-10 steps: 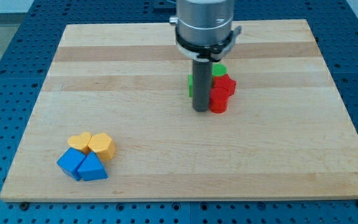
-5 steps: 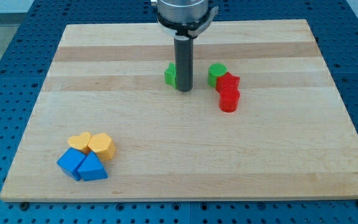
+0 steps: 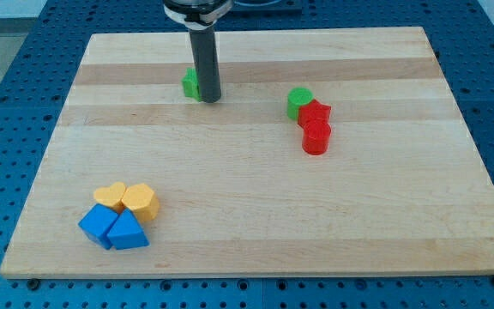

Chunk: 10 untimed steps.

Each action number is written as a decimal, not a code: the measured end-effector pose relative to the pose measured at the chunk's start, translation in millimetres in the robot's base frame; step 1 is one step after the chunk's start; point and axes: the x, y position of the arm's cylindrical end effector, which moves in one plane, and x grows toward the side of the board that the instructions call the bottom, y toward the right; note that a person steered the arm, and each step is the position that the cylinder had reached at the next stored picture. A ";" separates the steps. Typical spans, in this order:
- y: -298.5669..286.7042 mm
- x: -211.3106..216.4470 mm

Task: Move the green star to the top left of the board

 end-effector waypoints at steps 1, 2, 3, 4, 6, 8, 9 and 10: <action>-17.4 -10.3; -34.4 -28.9; -48.0 -50.0; -62.1 -72.0; -70.9 -111.7; -69.7 -134.3; -69.7 -148.1; -69.9 -157.0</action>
